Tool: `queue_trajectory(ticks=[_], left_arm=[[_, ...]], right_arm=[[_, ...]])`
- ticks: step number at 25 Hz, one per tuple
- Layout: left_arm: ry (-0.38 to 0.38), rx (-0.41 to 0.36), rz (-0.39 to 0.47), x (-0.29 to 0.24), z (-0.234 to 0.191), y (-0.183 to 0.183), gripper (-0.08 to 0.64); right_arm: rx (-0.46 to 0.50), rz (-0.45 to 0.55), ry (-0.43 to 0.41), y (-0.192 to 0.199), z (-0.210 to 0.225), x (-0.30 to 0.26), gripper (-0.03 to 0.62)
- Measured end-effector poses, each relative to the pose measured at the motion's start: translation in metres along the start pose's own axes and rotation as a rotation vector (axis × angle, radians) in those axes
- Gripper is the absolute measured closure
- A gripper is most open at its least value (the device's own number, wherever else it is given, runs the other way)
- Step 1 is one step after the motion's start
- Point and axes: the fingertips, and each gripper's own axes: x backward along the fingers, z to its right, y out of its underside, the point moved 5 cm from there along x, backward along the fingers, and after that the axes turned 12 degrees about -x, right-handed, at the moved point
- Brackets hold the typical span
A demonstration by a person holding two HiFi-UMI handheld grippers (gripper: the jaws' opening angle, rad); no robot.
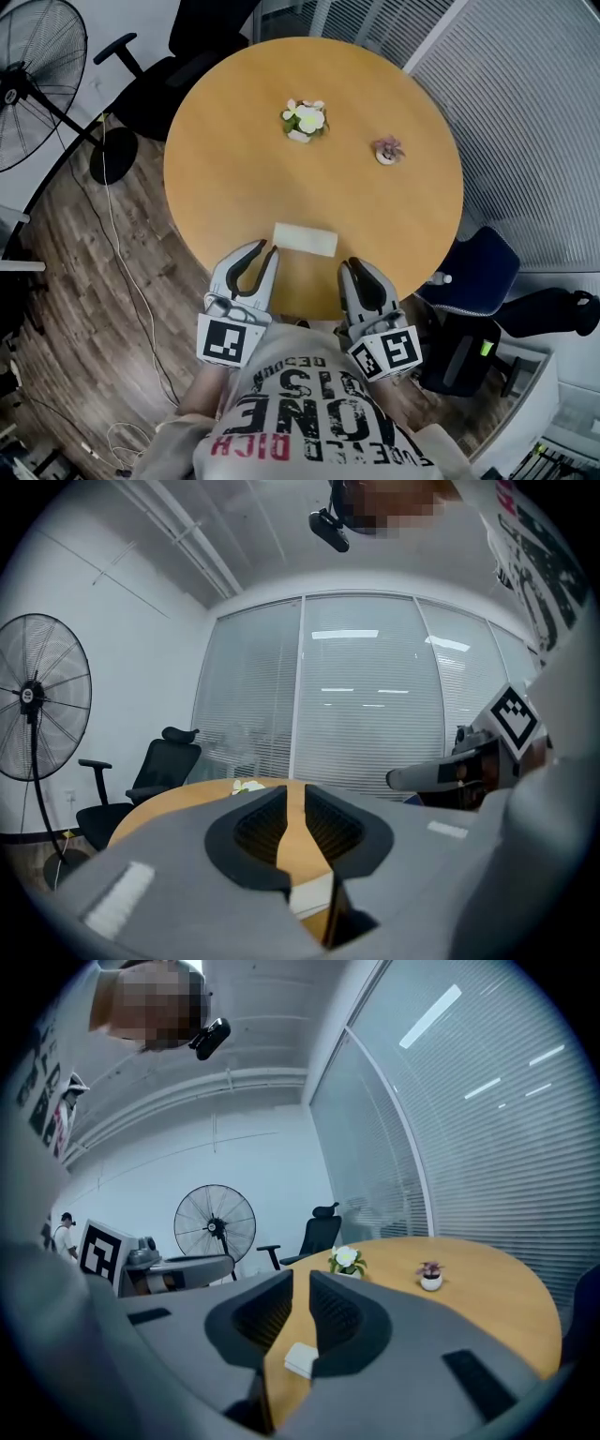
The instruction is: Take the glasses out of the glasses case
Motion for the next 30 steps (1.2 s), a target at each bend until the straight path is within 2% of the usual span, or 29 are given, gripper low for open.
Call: queue_trajectory(ticks=[6,10,18,30], left_arm=[[0.072,0.004,-0.011,-0.02,-0.016,0.008,0.491],[0.093,0.016,-0.019,-0.026,-0.025,0.015,0.491],[0.088,0.034,-0.049,-0.024,-0.027,0.028,0.491],[0.035,0.035,-0.066,-0.015,-0.006,0.021,0.492]], right_arm=[[-0.021,0.011,0.08,0.001,0.01,-0.015,0.563],[-0.033,0.003,0.111,0.007,0.012,-0.022,0.563],[-0.045,-0.022,0.118,0.02,0.015,-0.023,0.563],[-0.014,-0.029,0.077,0.01,0.028,-0.009,0.563]])
